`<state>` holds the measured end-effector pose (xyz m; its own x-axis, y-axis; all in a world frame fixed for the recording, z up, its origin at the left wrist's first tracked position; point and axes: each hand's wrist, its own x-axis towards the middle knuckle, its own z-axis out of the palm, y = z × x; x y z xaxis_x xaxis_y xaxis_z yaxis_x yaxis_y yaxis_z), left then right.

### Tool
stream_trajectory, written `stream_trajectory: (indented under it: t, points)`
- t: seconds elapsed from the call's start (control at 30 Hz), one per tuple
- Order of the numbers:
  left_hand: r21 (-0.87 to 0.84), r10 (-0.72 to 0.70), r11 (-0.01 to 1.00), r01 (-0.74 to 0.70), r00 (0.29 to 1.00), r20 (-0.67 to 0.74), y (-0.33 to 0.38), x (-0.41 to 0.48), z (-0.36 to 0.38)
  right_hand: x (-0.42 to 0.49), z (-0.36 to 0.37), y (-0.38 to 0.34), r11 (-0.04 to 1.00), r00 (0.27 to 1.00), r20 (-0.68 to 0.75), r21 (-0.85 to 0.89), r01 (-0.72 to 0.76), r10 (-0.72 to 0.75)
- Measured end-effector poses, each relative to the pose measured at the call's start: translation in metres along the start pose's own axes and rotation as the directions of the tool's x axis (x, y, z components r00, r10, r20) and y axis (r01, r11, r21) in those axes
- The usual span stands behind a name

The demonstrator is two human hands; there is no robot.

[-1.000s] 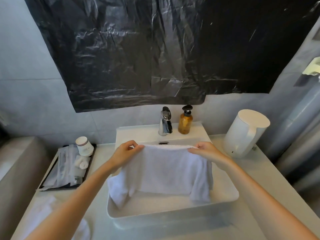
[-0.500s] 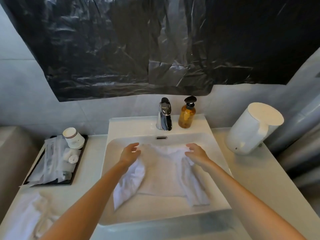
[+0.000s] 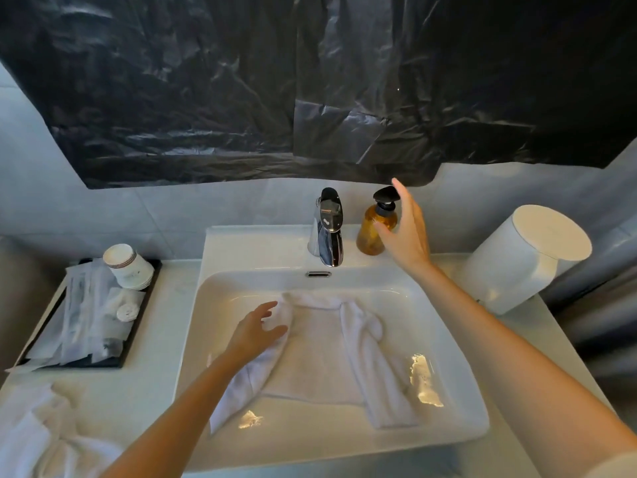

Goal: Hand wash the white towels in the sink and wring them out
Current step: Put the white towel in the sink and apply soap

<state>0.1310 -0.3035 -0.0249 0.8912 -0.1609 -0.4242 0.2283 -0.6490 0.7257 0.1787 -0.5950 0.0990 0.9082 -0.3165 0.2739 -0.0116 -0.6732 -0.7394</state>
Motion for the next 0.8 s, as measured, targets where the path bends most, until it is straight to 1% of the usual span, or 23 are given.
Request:
stream_trajectory:
  t: [0.07, 0.1, 0.27, 0.33, 0.47, 0.67, 0.73, 0.8]
  points:
    - [0.094, 0.010, 0.996, -0.013, 0.999, 0.035, -0.002, -0.001, 0.003, 0.010, 0.004, 0.000, 0.999, 0.998, 0.062, -0.024, -0.028, 0.029]
    - [0.132, 0.021, 0.991, -0.026, 0.999, 0.040, -0.003, -0.003, 0.003, 0.012, 0.006, 0.000, 0.999, 0.997, 0.071, -0.039, -0.033, 0.036]
    - [0.244, 0.106, 0.964, -0.103, 0.994, -0.002, -0.009, -0.008, 0.001, 0.010, 0.005, 0.003, 0.990, 0.998, 0.003, -0.128, 0.060, -0.060]
    - [0.300, 0.121, 0.947, -0.112, 0.993, -0.013, -0.010, -0.010, -0.001, 0.000, 0.005, 0.005, 0.987, 0.997, -0.021, -0.140, 0.073, -0.077]
    - [0.344, 0.147, 0.930, -0.132, 0.989, -0.016, -0.009, -0.015, -0.001, -0.024, -0.001, 0.004, 0.991, 0.995, -0.046, -0.101, 0.088, -0.093]
    - [0.362, 0.161, 0.921, -0.146, 0.987, -0.014, -0.007, -0.025, -0.001, -0.063, -0.014, -0.005, 0.996, 0.995, -0.027, 0.000, 0.093, -0.093]
    - [0.378, 0.170, 0.914, -0.146, 0.985, -0.031, -0.007, -0.030, -0.002, -0.080, -0.015, -0.008, 0.995, 0.995, 0.017, -0.010, 0.101, -0.101]
    - [0.409, 0.163, 0.904, -0.127, 0.985, -0.055, -0.009, -0.034, -0.002, -0.099, -0.011, -0.009, 0.996, 0.992, 0.092, -0.009, 0.087, -0.085]
